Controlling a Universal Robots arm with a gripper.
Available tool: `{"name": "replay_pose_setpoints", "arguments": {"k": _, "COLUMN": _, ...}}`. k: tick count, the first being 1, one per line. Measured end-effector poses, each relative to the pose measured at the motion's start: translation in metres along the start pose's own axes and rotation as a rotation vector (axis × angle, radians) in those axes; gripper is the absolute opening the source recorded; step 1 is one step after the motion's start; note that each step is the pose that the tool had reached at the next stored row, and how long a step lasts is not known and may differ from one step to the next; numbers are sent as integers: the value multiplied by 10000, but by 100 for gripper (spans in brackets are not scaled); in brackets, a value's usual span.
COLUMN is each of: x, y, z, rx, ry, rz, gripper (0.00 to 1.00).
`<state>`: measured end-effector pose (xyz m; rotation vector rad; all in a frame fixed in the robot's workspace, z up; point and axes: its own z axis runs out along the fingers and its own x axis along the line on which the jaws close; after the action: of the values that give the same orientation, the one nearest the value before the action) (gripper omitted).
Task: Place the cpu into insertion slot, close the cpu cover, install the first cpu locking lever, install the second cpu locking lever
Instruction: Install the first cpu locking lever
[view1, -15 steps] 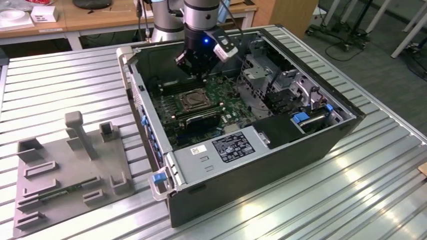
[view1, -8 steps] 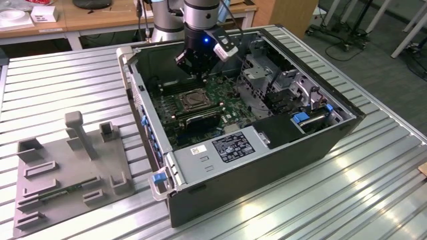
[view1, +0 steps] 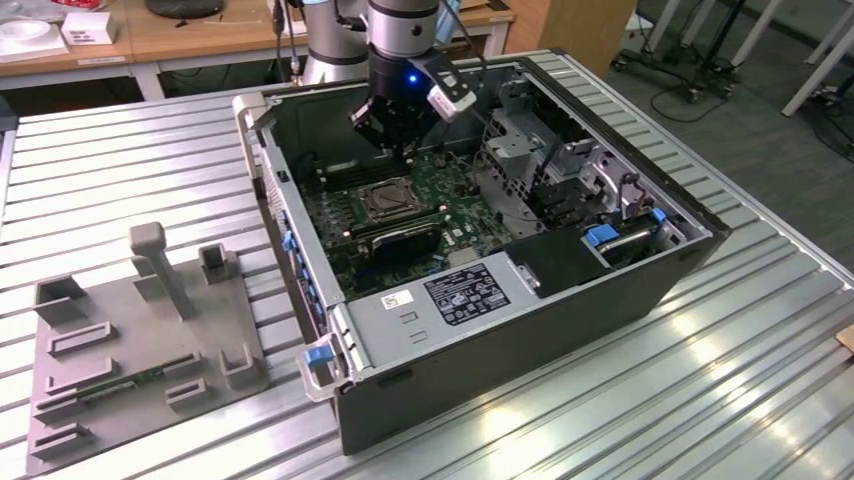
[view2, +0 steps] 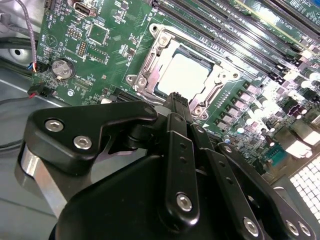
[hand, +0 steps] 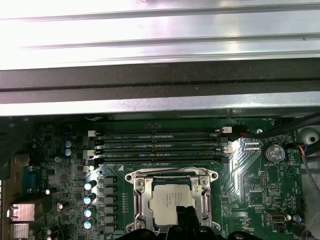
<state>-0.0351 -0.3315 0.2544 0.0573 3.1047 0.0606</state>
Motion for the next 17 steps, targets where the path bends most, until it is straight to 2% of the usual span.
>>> {"name": "replay_pose_setpoints", "arguments": {"k": 17, "x": -1, "y": 2, "z": -37, "rx": 0, "ry": 0, "rz": 0, "gripper": 10}}
